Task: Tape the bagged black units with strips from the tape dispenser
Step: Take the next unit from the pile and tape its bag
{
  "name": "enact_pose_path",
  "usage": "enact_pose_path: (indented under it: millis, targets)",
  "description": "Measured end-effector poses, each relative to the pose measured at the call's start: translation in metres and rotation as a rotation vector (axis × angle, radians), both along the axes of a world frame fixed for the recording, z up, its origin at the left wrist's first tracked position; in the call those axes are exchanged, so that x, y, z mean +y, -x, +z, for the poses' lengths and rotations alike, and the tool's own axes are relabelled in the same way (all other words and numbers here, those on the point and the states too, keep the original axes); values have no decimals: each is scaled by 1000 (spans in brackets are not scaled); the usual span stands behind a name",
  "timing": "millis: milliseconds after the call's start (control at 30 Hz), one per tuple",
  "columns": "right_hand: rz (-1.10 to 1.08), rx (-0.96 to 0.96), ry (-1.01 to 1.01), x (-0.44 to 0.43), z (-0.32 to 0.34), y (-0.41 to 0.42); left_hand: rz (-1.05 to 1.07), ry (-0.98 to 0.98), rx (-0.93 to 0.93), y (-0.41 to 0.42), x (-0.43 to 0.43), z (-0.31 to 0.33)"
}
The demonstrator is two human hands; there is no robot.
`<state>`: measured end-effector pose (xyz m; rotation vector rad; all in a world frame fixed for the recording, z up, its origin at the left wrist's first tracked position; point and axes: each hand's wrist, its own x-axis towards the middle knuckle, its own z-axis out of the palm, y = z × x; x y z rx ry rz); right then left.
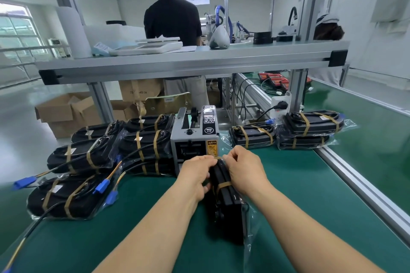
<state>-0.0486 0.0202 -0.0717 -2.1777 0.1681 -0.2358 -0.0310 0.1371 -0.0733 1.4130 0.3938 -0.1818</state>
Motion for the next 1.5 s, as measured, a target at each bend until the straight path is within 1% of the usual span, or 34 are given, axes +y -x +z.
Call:
enact_pose_path:
  millis: [100,233,300,400,467,533,633,667,700,767,800,833,900,933,1000,1100,1167,1233,1267,1333,1367,1500]
  targets:
    - [-9,14,-6,1,4,4,21,19,-26,4,-5,-1]
    - [9,74,73,-2,7,3,10,71,-65,19,-8,-5]
    - [39,135,77,-2,8,2,4,61,-91,30,-5,-7]
    - [95,246,63,-2,13,1,-67,54,-146,51,1,-12]
    - [132,298,-1,-2,19,1,-115,0,-159,67,8,-14]
    - [197,342,17,-3,26,2,-122,-68,-181,82,22,-17]
    - [331,326,66,-5,27,11,-28,-247,-244,98,56,-22]
    - [377,316,55,-6,28,17,2,-314,-254,103,69,-24]
    - [431,317,-7,-6,27,23,13,-370,-247,107,81,-25]
    - [550,379,-275,-3,27,35,-43,-411,-201,117,99,-27]
    - [621,424,-402,0,28,40,-100,-382,-182,122,106,-27]
    - [705,468,-486,6,29,45,-159,-325,-170,127,112,-27]
    - [855,525,-565,22,32,53,-223,-159,-203,136,122,-28]
    - [900,543,-586,31,34,55,-200,-98,-238,140,126,-28]
    - [947,552,-608,51,40,56,-91,-26,-297,145,136,-26]
    - [973,517,-574,78,48,50,71,27,-321,148,156,-20]
    - [880,485,-550,90,44,43,210,8,-276,149,176,-17]
    - [777,507,-518,99,32,40,352,-25,-216,148,201,-19]
    - [779,547,-517,105,22,41,418,-41,-188,148,216,-22]
    - [858,621,-551,125,3,48,521,-77,-133,148,245,-29]
    - [866,630,-574,138,-7,52,547,-100,-100,147,258,-33]
    - [719,584,-633,197,-41,57,568,-179,0,151,300,-53]
